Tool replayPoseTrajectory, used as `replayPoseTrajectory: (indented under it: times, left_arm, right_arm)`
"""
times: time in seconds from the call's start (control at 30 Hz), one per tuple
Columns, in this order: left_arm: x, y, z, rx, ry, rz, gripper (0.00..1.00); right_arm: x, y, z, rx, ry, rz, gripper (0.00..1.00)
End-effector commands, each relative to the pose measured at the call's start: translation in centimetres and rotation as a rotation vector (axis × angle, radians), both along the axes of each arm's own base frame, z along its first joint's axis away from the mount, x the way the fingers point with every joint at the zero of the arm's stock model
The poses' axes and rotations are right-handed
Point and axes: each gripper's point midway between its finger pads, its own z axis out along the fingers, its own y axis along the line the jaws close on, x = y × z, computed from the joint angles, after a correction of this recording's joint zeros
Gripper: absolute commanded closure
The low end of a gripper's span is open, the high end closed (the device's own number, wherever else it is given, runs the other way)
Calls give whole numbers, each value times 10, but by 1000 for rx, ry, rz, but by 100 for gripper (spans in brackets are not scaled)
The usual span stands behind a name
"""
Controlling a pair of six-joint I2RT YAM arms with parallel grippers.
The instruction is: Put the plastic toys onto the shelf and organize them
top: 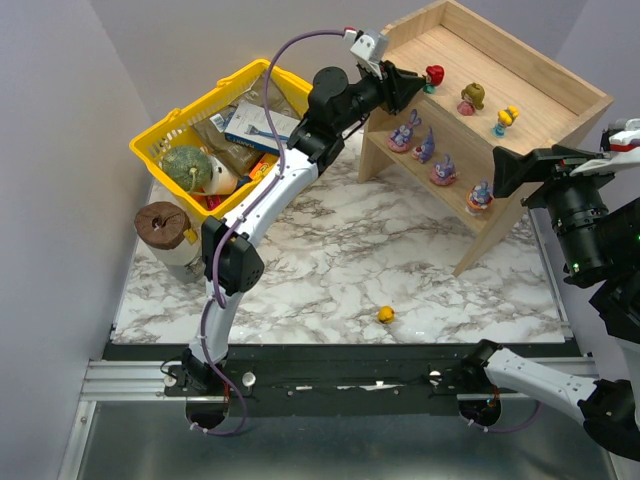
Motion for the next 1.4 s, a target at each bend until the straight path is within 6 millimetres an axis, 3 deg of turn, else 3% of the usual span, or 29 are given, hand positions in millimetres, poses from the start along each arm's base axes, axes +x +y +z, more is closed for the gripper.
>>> replayPoseTrajectory:
  times: [0.0,0.7,1.2,1.33,1.37]
  left_arm:
    - [-9,-5,2,7,-11,-17,62]
    - [-11,-13,-1,14,-2,-21,60]
    - [-39,29,50,2,-78,70,52]
    - [-51,45,60,13,-83,104,47]
    - [-60,54,63,20,-81,110,42]
  right_arm:
    - [2,-3,-4,-14,6,-23,2]
    - [0,-6,-5,-8,5,-29,2]
    - [-1,-1,-7,20,31,-7,2]
    - [-1,10,-20,30,84,44,1]
    - [-1,19,-24,21,100,87,1]
